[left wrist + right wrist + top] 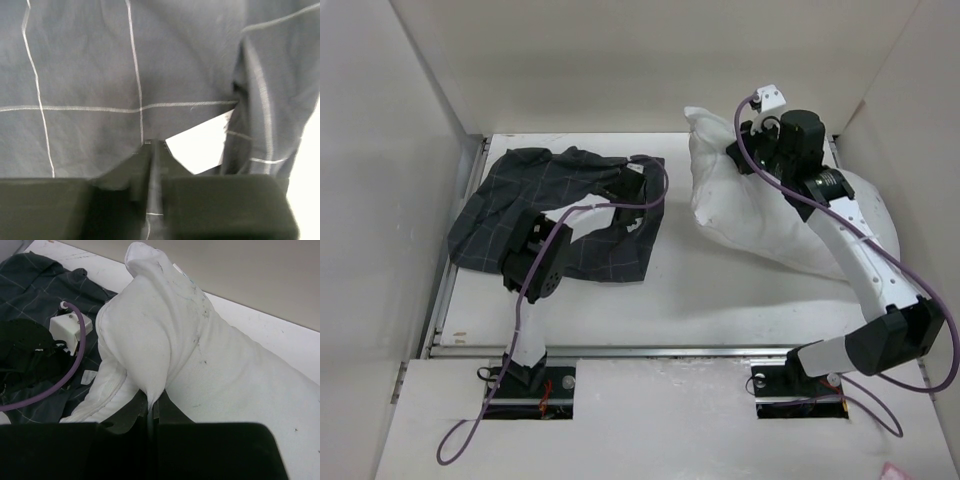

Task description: Put the pillow into the pillowcase

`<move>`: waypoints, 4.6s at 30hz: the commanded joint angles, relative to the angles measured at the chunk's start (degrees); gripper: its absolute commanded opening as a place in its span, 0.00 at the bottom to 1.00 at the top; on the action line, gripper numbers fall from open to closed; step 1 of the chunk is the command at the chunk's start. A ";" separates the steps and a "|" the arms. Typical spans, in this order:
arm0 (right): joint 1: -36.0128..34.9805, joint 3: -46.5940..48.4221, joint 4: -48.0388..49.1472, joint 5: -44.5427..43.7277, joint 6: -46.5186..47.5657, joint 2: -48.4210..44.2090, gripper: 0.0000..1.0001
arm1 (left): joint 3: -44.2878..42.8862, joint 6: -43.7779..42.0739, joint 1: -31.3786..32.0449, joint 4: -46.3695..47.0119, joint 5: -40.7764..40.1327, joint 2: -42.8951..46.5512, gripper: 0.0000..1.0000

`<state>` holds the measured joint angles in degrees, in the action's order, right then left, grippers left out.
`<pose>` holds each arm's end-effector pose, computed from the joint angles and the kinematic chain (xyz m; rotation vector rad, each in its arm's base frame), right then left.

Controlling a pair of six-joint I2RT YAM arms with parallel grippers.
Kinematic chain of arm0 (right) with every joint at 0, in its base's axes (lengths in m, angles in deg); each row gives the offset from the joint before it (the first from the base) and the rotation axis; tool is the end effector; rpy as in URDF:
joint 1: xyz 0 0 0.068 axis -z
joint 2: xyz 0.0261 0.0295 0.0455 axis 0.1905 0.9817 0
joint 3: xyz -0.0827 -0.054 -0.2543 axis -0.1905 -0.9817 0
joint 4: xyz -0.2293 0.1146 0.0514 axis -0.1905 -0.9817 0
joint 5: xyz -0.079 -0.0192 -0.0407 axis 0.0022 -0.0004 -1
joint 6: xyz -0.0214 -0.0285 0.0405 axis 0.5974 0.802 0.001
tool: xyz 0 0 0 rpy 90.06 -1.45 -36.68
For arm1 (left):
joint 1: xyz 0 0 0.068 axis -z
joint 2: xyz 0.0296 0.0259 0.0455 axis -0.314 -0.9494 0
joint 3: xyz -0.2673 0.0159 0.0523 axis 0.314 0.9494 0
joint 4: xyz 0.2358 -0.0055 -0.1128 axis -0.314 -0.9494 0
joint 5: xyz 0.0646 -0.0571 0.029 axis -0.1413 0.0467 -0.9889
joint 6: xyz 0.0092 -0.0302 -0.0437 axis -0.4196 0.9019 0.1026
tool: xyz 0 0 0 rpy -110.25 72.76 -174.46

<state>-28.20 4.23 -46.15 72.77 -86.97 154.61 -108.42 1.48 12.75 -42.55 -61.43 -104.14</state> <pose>0.3039 0.0998 0.4202 -0.4080 1.8213 0.3249 0.3829 -0.2199 0.1769 0.2785 2.3365 -0.0489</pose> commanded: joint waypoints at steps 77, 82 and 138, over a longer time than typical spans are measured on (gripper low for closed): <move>0.60 -9.49 6.63 10.24 1.38 -0.90 0.00 | -24.36 -4.98 -1.16 -0.46 -6.00 -0.45 0.00; -3.70 -11.69 8.64 14.99 5.68 2.59 0.00 | -26.37 -4.98 -1.16 -1.96 -4.51 -0.44 0.00; -16.18 -16.34 8.74 30.55 14.21 7.97 0.00 | -19.87 -2.96 -1.69 -8.73 -2.49 18.09 0.00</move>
<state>-42.03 -11.49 -37.85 98.93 -74.95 165.71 -125.10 -2.78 10.89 -51.27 -62.40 -89.23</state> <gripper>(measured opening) 0.057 0.009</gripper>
